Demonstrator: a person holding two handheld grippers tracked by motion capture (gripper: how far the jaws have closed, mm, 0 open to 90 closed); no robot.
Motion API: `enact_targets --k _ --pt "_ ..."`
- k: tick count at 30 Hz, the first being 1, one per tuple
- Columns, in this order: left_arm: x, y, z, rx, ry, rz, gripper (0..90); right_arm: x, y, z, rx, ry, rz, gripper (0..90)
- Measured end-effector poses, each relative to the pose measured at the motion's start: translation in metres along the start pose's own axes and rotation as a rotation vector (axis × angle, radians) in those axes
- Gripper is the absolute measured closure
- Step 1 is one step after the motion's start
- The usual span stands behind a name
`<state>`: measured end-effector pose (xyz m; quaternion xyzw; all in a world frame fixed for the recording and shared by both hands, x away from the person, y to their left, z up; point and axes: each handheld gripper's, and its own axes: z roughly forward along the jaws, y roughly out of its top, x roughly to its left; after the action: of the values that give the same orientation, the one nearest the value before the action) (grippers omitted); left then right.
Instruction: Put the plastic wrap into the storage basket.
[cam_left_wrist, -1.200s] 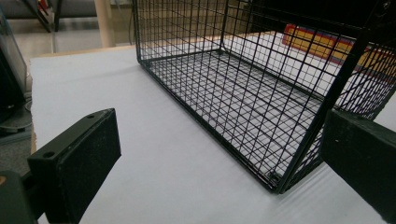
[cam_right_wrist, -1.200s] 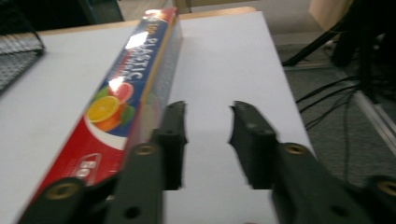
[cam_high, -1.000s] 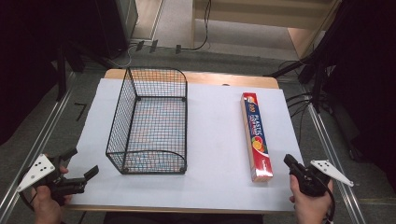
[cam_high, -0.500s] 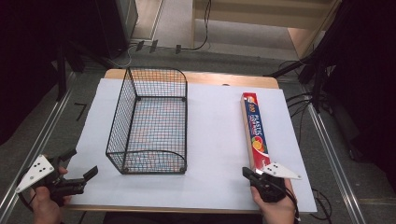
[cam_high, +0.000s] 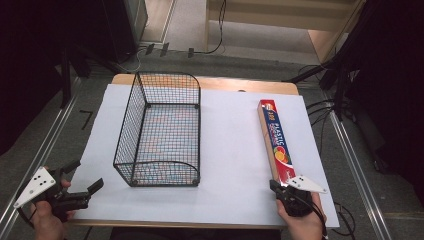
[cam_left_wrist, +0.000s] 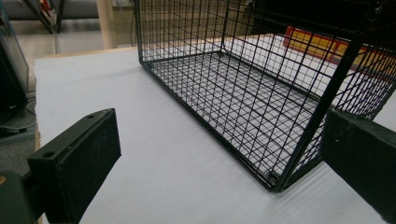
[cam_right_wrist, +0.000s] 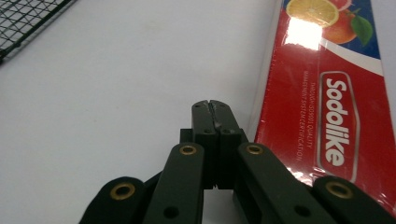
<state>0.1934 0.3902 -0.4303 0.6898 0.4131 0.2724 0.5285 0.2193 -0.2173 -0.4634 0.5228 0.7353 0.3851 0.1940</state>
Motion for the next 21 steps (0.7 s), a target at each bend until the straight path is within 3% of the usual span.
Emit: enact_targets --k 2,7,12,16,19,21 --pt "0.001 0.0 0.0 0.0 0.003 -0.003 0.0 -0.007 -0.002 -0.002 -0.01 0.016 0.003 90.0" --pt "0.001 0.0 0.0 -0.001 0.003 -0.001 0.0 -0.02 -0.003 -0.007 -0.024 -0.005 0.015 90.0" --pt "0.001 0.0 0.0 0.001 0.0 0.0 0.0 -0.026 -0.002 -0.011 -0.007 -0.065 -0.002 90.0" --pt "0.001 0.0 0.001 0.001 0.001 0.0 0.0 -0.029 -0.004 -0.011 -0.009 -0.045 0.01 90.0" --pt "0.0 0.0 0.001 0.005 0.002 0.001 0.0 -0.022 -0.006 -0.003 0.038 -0.024 -0.01 90.0" --pt "0.001 0.0 0.001 0.002 0.002 0.002 0.0 -0.019 -0.01 0.003 0.112 -0.068 -0.022 90.0"
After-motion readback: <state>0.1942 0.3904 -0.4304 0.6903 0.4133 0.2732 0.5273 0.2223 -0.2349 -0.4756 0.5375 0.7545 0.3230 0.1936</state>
